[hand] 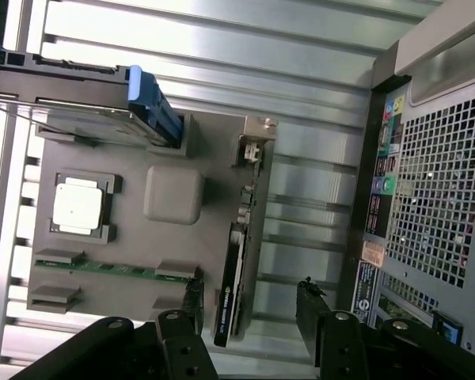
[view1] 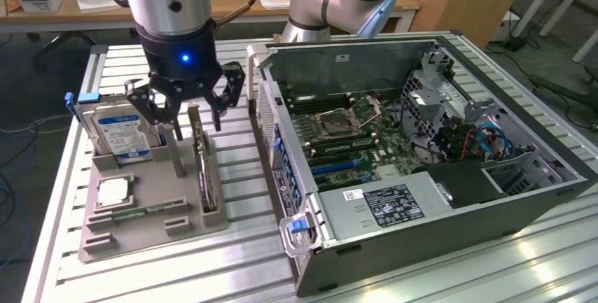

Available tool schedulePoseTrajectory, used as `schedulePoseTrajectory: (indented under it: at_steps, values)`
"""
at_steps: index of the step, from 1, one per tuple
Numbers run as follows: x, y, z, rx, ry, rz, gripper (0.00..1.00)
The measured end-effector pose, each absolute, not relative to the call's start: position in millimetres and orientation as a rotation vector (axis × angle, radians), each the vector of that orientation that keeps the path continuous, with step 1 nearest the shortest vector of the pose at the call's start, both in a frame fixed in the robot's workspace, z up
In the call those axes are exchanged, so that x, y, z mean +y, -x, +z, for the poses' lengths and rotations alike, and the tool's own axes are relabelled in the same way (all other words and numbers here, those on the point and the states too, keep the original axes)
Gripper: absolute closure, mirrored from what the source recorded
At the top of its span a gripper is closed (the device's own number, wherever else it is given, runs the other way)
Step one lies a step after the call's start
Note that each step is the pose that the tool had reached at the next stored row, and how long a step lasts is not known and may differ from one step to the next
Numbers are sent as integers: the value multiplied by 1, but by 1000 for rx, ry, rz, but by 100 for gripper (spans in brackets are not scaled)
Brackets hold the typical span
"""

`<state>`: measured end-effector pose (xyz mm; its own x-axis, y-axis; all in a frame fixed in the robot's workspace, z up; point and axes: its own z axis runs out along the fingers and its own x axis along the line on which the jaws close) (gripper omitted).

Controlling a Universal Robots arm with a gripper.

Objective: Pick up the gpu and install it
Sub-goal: 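Pick up the gpu and move the gpu toward the slot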

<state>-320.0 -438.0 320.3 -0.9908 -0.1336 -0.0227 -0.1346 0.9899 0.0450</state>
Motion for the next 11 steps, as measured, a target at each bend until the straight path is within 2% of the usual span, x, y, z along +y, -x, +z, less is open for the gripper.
schedulePoseTrajectory:
  at_steps: [11]
  values:
    - [-438, 320, 310, 3114, 210, 72, 41]
